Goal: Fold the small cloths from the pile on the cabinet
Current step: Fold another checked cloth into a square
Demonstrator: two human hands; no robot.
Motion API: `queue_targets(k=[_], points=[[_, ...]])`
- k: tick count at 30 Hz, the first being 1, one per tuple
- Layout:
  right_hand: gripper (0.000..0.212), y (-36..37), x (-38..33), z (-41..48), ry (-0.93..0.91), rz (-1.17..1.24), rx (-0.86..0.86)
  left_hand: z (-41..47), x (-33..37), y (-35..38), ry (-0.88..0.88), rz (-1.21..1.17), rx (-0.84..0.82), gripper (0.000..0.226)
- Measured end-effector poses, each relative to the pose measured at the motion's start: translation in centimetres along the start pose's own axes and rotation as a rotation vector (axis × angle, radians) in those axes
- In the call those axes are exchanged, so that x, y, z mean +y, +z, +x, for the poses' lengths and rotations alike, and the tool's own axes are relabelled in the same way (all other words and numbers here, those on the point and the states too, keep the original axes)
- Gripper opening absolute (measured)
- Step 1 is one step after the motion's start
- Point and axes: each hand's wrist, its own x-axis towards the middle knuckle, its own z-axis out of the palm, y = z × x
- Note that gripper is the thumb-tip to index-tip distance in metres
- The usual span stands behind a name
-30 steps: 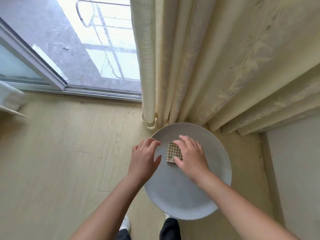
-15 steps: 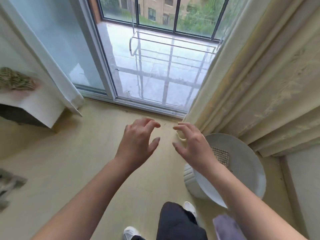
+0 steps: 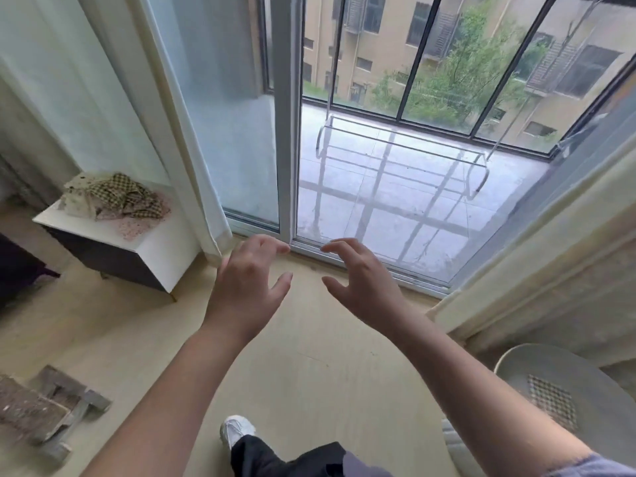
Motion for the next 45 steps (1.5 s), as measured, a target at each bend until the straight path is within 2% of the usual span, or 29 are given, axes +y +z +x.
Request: queue_targets(k=[5,9,14,21,27,35,41,43,45], points=[[0.044,7.5,-6.6,12.6,-0.011,0.002,-0.098,5.7,-12.9,-4.8,-0.150,-0.003,-0.032,0.029],[0.044,12.5,-12.4,22.0,-0.090,0.006,-0.154,10.1,-21.8,-8.9,-0.286,-0.007,0.026,0.026],[0.046,20.5,-17.8,31.2,-0.117,-0.003,-0.233,15.0,-33.0,-12.5,-0.339,-0.018,0.034,0.024],[0.046,31.3,-24.1,43.5,0.011,-0.024,-0.239,23.9,-50.6,-15.5,-0.350,-0.012,-0.125,0.021],[0.047,38.7,-26.4,53.6,0.173,-0.014,-0.267,31.1,-63.6,-17.1,-0.343,0.039,-0.301,0.019],[0.046,51.6,-24.4,63.7,0.370,-0.091,-0.412,39.4,-77.0,-12.2,-0.298,0.163,-0.417,0.010],[0.040,63.5,-22.6,69.0,0.562,-0.047,-0.306,44.7,-86.1,-4.7,-0.263,0.141,-0.578,0.017],[0.044,67.5,-21.7,69.7,0.637,0.006,-0.251,45.0,-88.7,-1.7,-0.260,0.136,-0.623,0.029],[0.052,70.7,-20.5,70.3,0.704,0.000,-0.187,44.7,-90.7,1.1,-0.247,0.157,-0.664,0.053]])
